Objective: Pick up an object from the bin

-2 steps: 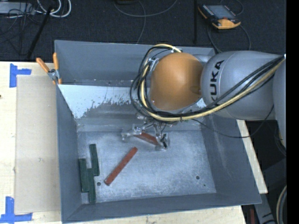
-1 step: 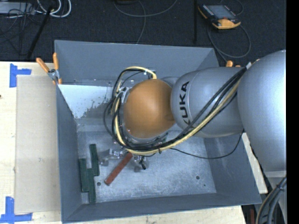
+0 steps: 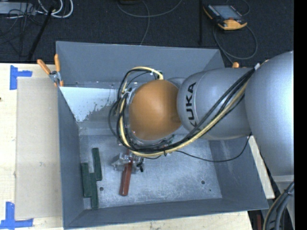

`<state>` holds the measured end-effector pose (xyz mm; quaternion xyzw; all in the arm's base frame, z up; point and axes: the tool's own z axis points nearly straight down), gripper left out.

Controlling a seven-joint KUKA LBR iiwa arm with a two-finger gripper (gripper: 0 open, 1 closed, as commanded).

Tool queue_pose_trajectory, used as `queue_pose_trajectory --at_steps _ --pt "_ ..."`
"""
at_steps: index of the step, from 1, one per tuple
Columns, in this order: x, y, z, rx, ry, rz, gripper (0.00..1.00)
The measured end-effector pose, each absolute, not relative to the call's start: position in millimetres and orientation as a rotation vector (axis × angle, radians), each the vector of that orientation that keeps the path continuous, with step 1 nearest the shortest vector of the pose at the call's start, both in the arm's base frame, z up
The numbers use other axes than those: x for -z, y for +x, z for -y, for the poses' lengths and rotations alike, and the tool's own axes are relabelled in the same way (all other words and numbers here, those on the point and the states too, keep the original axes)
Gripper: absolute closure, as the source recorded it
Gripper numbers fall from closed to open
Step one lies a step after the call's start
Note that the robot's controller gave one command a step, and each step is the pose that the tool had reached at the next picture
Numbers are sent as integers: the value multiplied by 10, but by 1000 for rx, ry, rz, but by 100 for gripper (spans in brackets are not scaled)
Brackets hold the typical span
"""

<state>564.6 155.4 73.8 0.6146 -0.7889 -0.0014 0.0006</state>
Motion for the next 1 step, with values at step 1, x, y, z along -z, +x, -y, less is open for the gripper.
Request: queue_pose_trajectory --at_steps 1 --pt "-2318 5941 -1529 -4 2187 2266 100"
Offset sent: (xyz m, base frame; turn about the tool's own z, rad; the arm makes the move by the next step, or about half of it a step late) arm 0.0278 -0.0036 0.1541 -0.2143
